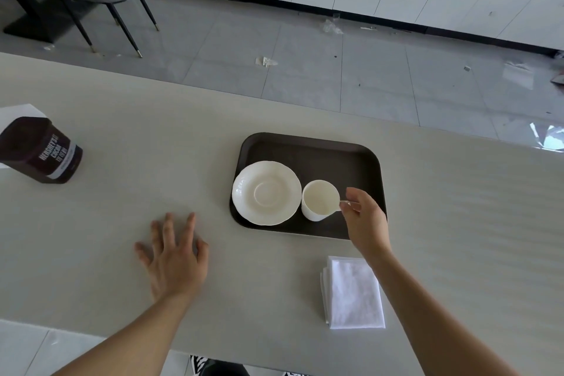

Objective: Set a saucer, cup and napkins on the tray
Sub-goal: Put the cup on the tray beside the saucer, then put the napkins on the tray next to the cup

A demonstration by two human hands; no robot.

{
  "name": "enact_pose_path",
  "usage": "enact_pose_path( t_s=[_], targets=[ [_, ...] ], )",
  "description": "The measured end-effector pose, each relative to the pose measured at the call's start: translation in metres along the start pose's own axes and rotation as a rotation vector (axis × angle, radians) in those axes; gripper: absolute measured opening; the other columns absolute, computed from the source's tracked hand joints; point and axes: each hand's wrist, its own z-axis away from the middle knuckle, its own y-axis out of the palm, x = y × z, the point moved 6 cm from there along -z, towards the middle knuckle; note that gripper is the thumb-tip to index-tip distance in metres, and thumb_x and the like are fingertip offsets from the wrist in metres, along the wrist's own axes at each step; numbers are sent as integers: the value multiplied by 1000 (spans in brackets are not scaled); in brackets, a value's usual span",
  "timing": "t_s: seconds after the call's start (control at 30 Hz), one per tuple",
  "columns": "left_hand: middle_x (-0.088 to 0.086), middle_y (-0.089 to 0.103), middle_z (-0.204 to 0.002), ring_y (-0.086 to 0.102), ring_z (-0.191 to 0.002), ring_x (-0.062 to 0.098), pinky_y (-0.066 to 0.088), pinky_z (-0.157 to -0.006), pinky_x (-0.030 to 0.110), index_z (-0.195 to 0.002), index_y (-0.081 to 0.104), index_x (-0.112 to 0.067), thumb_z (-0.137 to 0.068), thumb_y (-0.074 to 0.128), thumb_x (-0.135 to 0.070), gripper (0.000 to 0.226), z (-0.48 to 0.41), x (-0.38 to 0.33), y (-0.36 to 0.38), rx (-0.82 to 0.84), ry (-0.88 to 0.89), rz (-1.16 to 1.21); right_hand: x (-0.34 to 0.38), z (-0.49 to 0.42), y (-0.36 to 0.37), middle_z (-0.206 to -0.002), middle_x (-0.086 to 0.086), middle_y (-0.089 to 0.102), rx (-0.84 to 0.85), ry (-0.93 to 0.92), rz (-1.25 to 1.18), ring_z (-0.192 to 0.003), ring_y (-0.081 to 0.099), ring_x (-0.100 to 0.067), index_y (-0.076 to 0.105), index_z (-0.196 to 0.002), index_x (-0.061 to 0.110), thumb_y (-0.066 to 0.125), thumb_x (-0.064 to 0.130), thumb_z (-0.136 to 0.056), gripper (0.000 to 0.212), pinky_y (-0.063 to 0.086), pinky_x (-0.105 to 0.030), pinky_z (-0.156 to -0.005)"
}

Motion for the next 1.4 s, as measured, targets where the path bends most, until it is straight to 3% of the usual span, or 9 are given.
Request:
enact_pose_path(
  t_s=[0.13, 0.47, 0.6, 0.8, 1.03, 1.17, 1.2, 1.3, 1.4],
  targets=[
    [11, 28, -160, 14, -151, 33, 7, -116, 64, -147, 38, -36, -90, 40, -41, 57, 0, 1, 2, 0, -4, -3, -10, 13, -11, -124, 1, 63, -57, 38, -57, -104, 64, -15, 56, -133, 15, 59, 17, -96, 37, 49, -31, -88],
    [12, 27, -160, 13, -151, 33, 5, -116, 64, -147, 40, -35, -86, 33, -43, 62, 0, 0, 0, -5, -7, 36, -50, 59, -32, -87, 3, 71, -56, 66, 66, -82, 67, -19, 70, -111, 17, 59, 17, -94, 20, 47, -28, -70],
    [14, 29, -159, 14, -151, 35, 5, -116, 65, -146, 42, -34, -85, 34, -42, 62, 1, -1, -2, -9, -6, 48, -65, 73, -40, -100, 4, 67, -12, 104, 251, -84, 63, -16, 67, -119, 18, 61, 23, -94, 26, 47, -28, -71],
    [14, 30, -159, 15, -150, 35, 7, -115, 66, -145, 43, -34, -85, 34, -42, 62, 0, 0, 0, -23, 0, 57, -89, 92, -44, -124, 2, 62, 163, 265, 599, -107, 63, -24, 47, -138, 22, 58, 59, -86, 64, 47, -33, -73],
    [13, 31, -158, 16, -150, 35, 6, -114, 66, -144, 43, -35, -85, 33, -44, 61, -2, 2, 4, -32, 2, 57, -85, 97, -40, -90, 4, 64, 218, 345, 648, -84, 65, -24, 52, -114, 22, 66, 62, -77, 56, 55, -34, -68],
    [13, 30, -159, 15, -150, 35, 5, -115, 66, -145, 42, -35, -85, 31, -45, 62, -2, 3, 3, -19, -3, 50, -81, 96, -35, -101, 2, 68, 222, 371, 597, -92, 65, -25, 55, -115, 24, 72, 56, -74, 54, 45, -31, -66],
    [13, 30, -159, 15, -150, 35, 5, -115, 66, -145, 42, -35, -84, 32, -44, 62, -2, 2, 2, -18, -4, 52, -81, 95, -35, -99, 4, 69, 223, 373, 586, -89, 65, -23, 58, -108, 25, 74, 55, -73, 48, 43, -30, -64],
    [13, 30, -159, 14, -150, 36, 5, -115, 65, -146, 42, -34, -84, 33, -43, 63, -1, 1, 0, -16, -6, 58, -81, 94, -35, -60, 7, 56, 249, 367, 519, -56, 52, -16, 51, -63, 21, 77, 48, -70, 38, 36, -28, -49],
    [14, 30, -159, 15, -150, 36, 4, -115, 65, -146, 43, -33, -84, 34, -43, 63, 0, 0, -2, -15, -3, 66, -83, 97, -30, -57, -1, 51, 270, 362, 382, -54, 45, -18, 46, -61, 13, 76, 42, -70, 43, 32, -30, -52]
  ],
)
